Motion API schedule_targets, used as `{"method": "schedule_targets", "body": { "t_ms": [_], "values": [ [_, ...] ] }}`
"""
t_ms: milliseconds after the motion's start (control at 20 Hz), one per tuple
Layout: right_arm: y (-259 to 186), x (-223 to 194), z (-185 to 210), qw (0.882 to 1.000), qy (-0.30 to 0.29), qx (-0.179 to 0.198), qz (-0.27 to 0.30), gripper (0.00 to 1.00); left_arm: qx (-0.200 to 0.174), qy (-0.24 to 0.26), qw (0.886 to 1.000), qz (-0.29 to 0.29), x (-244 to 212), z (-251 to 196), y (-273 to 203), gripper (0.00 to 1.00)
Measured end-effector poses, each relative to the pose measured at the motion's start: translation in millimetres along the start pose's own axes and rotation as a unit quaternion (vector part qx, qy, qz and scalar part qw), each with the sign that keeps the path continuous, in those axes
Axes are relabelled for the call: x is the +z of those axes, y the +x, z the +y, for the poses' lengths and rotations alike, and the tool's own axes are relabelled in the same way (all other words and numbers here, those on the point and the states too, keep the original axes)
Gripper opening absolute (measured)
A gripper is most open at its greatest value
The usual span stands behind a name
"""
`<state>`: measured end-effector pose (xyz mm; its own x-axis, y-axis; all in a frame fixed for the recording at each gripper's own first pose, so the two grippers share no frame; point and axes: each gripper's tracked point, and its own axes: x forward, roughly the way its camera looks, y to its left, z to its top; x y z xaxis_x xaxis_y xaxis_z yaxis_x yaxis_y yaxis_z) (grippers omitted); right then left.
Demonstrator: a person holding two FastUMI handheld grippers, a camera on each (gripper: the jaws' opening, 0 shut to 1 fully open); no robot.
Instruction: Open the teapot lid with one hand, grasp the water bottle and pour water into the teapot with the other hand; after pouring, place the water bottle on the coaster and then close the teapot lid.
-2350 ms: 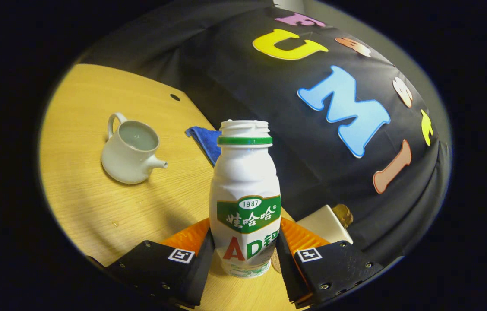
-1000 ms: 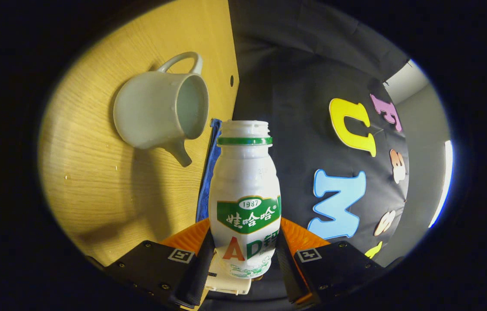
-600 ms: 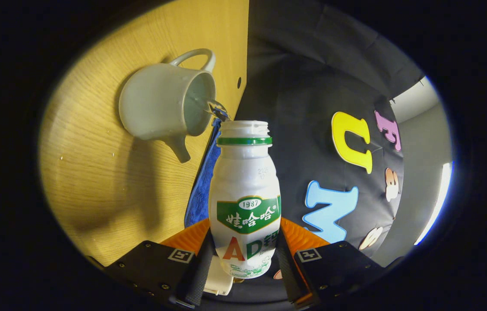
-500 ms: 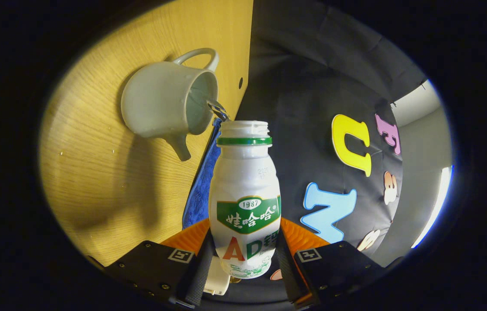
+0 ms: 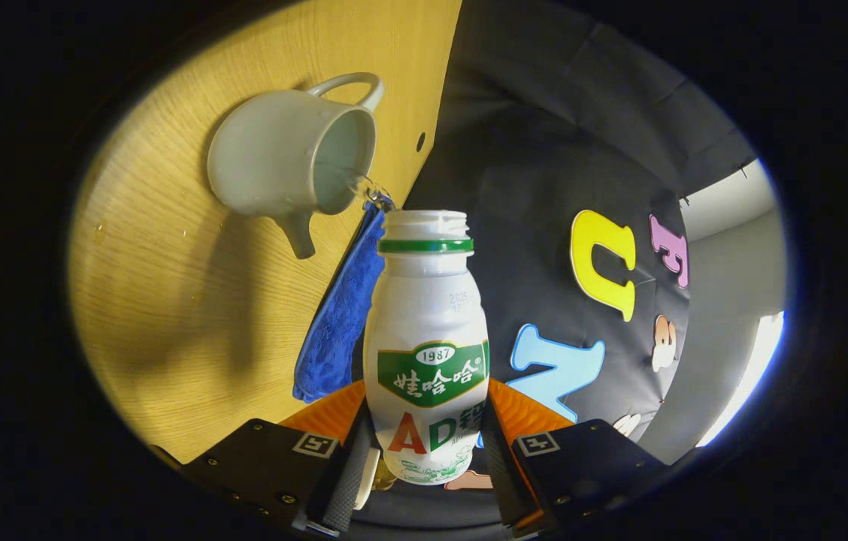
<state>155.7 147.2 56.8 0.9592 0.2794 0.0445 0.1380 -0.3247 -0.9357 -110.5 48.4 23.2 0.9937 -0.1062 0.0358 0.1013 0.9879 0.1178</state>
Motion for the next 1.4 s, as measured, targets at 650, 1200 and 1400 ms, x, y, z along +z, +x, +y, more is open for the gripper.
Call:
{"method": "schedule_targets", "body": {
  "t_ms": [650,1200,1400],
  "values": [
    [5.6,3.9,-24.2,0.998,-0.052,-0.030,-0.010,0.71,0.000,0.007,1.000,0.003,0.2,-0.1,1.4,0.12],
    [6.6,16.0,-30.2,0.994,-0.093,-0.048,-0.026,0.71,0.000,0.010,1.000,0.003,0.4,-1.0,0.4,0.11],
    [6.4,21.2,-25.0,0.993,-0.102,-0.047,-0.030,0.71,0.000,0.011,1.000,0.005,-0.4,-1.2,1.0,0.15]
  ]
}}
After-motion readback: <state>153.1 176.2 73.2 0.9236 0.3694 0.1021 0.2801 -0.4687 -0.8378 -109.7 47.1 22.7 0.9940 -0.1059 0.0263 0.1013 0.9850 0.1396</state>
